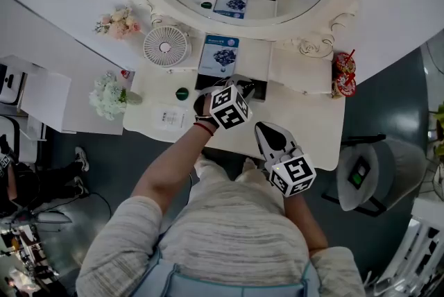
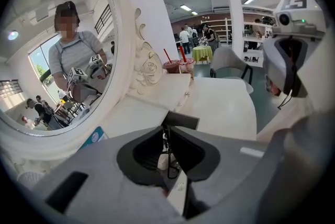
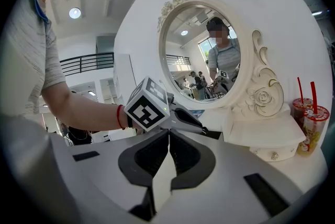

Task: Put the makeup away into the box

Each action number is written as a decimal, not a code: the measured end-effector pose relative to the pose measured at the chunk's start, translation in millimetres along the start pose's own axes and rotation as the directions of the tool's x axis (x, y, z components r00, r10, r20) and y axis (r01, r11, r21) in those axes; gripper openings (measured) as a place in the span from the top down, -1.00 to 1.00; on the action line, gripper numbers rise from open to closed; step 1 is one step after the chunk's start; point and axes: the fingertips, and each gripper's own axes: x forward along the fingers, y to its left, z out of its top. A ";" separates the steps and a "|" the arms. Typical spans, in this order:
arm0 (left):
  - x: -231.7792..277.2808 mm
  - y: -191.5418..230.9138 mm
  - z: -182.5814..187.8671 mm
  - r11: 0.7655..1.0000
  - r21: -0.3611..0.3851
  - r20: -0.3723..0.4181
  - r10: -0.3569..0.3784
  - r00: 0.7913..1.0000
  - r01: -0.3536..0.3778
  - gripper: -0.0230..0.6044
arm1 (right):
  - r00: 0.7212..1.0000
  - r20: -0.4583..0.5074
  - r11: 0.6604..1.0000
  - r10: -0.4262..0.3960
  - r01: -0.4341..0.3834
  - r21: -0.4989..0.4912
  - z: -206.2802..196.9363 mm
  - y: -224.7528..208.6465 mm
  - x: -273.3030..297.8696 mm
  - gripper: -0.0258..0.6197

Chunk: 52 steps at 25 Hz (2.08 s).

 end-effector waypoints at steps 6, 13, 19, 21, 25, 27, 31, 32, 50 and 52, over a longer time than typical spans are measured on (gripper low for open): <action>-6.9 5.9 5.6 1.000 -0.025 0.024 0.002 1.000 -0.002 0.77 | 1.000 0.000 1.000 0.001 -0.001 0.001 1.4 -1.3 3.9 0.89; -19.6 11.0 5.4 0.997 -0.080 0.062 0.013 0.998 -0.008 0.76 | 1.000 -0.001 1.000 0.011 -0.011 -0.001 2.9 -0.3 9.1 0.89; -27.5 14.7 -2.5 0.989 -0.145 0.082 0.020 0.996 -0.008 0.76 | 1.000 -0.005 1.000 0.026 -0.026 -0.008 4.7 3.6 14.6 0.89; -30.6 15.4 -4.9 0.986 -0.166 0.090 0.023 0.996 -0.008 0.76 | 0.999 -0.006 0.999 0.032 -0.032 -0.012 5.3 5.9 15.8 0.89; -38.6 15.9 -7.8 0.975 -0.223 0.119 0.027 0.993 0.000 0.76 | 0.999 -0.010 0.999 0.041 -0.041 -0.018 6.3 8.3 17.7 0.89; -44.5 16.0 -9.1 0.966 -0.258 0.141 0.032 0.990 0.005 0.76 | 0.999 -0.011 0.999 0.046 -0.046 -0.020 6.7 9.5 19.1 0.89; -61.5 18.1 -14.3 0.951 -0.311 0.189 0.069 0.980 -0.007 0.76 | 0.998 -0.015 0.998 0.060 -0.060 -0.028 6.7 15.1 22.1 0.89; -66.3 18.9 -15.8 0.946 -0.324 0.201 0.080 0.976 -0.010 0.76 | 0.998 -0.017 0.998 0.063 -0.064 -0.030 6.6 16.7 22.9 0.89; -124.0 25.3 -83.4 0.889 -0.450 0.210 0.193 0.958 -0.081 0.84 | 0.992 -0.049 0.993 0.113 -0.115 -0.039 7.2 35.0 51.1 0.89; -129.2 27.7 -93.9 0.883 -0.462 0.207 0.200 0.958 -0.085 0.85 | 0.991 -0.053 0.992 0.120 -0.123 -0.039 6.6 38.9 56.6 0.89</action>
